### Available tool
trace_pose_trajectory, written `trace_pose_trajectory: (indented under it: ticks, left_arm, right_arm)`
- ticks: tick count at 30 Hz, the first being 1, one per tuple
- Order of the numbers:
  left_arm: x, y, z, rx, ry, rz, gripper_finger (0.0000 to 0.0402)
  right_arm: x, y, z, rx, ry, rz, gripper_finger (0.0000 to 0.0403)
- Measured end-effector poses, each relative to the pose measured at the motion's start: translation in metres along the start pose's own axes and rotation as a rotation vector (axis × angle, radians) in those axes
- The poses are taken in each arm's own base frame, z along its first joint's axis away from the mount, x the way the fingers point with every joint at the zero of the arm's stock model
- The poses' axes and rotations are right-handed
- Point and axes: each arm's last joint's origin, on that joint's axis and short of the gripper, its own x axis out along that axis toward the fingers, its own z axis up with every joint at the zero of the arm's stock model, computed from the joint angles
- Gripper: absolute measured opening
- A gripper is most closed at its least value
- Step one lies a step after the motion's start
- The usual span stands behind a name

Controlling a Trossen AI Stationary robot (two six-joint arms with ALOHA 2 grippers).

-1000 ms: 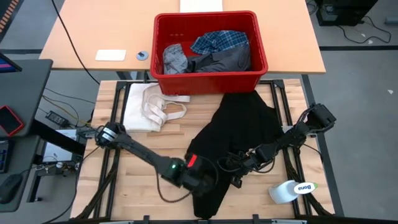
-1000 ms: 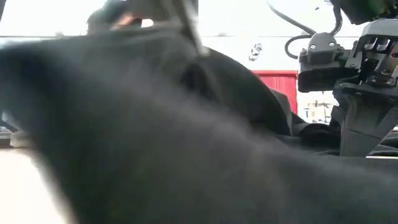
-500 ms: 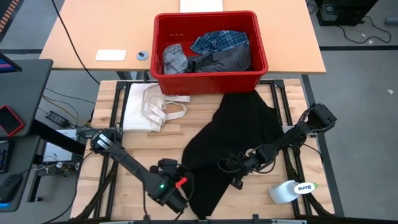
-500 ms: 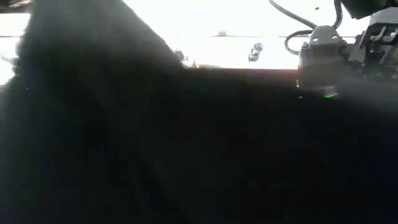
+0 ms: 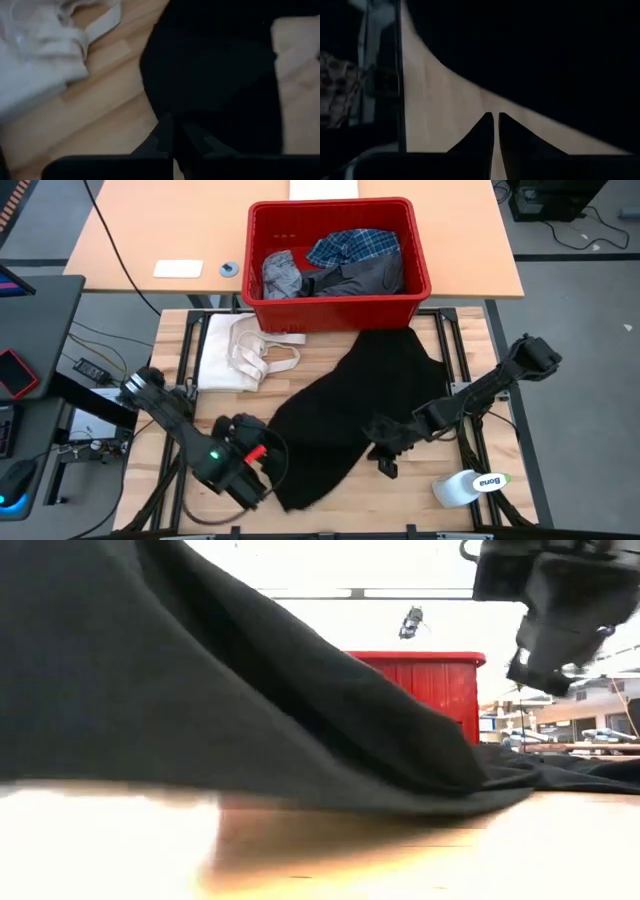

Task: Fold Laundry from Bin
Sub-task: Fold the black shirt

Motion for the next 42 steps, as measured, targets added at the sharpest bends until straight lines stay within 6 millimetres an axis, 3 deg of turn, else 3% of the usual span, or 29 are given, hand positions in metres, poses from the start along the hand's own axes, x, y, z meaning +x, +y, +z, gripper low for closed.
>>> trace_pose_trajectory:
  ticks: [6, 12, 17, 22, 27, 30, 34, 39, 42]
  left_arm:
    - [-0.007, 0.009, 0.014, 0.232, -0.049, -0.026, 0.0014]
    - [-0.001, 0.008, 0.020, 0.398, -0.027, -0.004, 0.0014]
    - [0.002, 0.008, 0.023, 0.423, -0.027, 0.001, 0.0014]
    - [0.001, 0.004, 0.023, 0.398, -0.024, -0.033, 0.0014]
    - [0.002, -0.018, 0.033, 0.200, -0.020, -0.240, 0.0014]
    - [0.007, -0.038, 0.049, 0.094, -0.118, -0.362, 0.0014]
    - [0.026, -0.053, 0.086, 0.044, -0.256, -0.413, 0.0014]
    - [0.065, -0.043, 0.139, -0.088, -0.324, -0.321, 0.0014]
    - [0.099, -0.038, 0.167, -0.174, -0.324, -0.273, 0.0014]
  right_arm:
    - [-0.011, -0.009, 0.016, 0.023, -0.152, -0.087, 0.0067]
    - [-0.005, -0.020, 0.021, 0.146, -0.148, -0.125, 0.0117]
    - [-0.007, -0.026, 0.023, 0.186, -0.113, -0.133, 0.0148]
    - [-0.006, -0.032, 0.026, 0.187, -0.093, -0.148, 0.0153]
    - [-0.010, -0.019, 0.041, 0.115, -0.118, 0.050, 0.0153]
    - [-0.014, -0.009, 0.047, 0.086, -0.125, 0.061, 0.0153]
    - [-0.031, 0.002, 0.057, 0.126, -0.124, 0.046, 0.0153]
    - [-0.078, 0.019, 0.063, 0.145, -0.072, 0.016, 0.0152]
    - [-0.112, 0.027, 0.061, 0.143, -0.056, -0.026, 0.0152]
